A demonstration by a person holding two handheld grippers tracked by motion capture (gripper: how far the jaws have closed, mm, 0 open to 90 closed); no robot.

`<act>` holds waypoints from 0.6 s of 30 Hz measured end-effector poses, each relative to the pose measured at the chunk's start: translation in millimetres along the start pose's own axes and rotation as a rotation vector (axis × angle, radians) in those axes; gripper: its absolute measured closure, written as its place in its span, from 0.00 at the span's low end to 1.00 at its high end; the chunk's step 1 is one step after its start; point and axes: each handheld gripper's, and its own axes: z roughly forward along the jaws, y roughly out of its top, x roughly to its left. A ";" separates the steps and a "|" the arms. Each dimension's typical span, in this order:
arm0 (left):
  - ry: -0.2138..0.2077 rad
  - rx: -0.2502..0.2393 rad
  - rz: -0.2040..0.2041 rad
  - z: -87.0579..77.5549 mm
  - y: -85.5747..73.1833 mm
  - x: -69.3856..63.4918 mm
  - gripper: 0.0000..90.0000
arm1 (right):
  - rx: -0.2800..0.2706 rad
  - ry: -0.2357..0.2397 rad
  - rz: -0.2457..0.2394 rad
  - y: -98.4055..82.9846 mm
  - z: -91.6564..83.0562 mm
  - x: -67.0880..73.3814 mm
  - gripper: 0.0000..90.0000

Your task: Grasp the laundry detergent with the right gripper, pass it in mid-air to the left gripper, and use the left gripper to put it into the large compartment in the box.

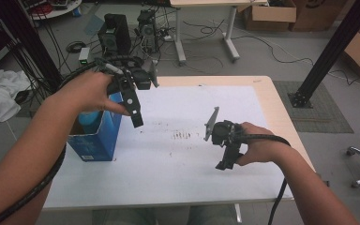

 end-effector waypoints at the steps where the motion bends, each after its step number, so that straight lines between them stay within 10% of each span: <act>1: -0.009 0.006 0.033 2.2 0.4 -0.9 0.00 | 0.000 -0.002 -0.001 0.5 -0.3 -0.7 0.00; 11: -0.066 0.058 0.206 28.7 7.9 -15.9 0.00 | 0.017 -0.001 -0.014 5.3 -7.9 -7.5 0.00; 18: -0.068 0.061 0.239 35.6 9.9 -26.5 0.00 | 0.020 -0.002 -0.019 8.8 -7.0 -10.5 0.00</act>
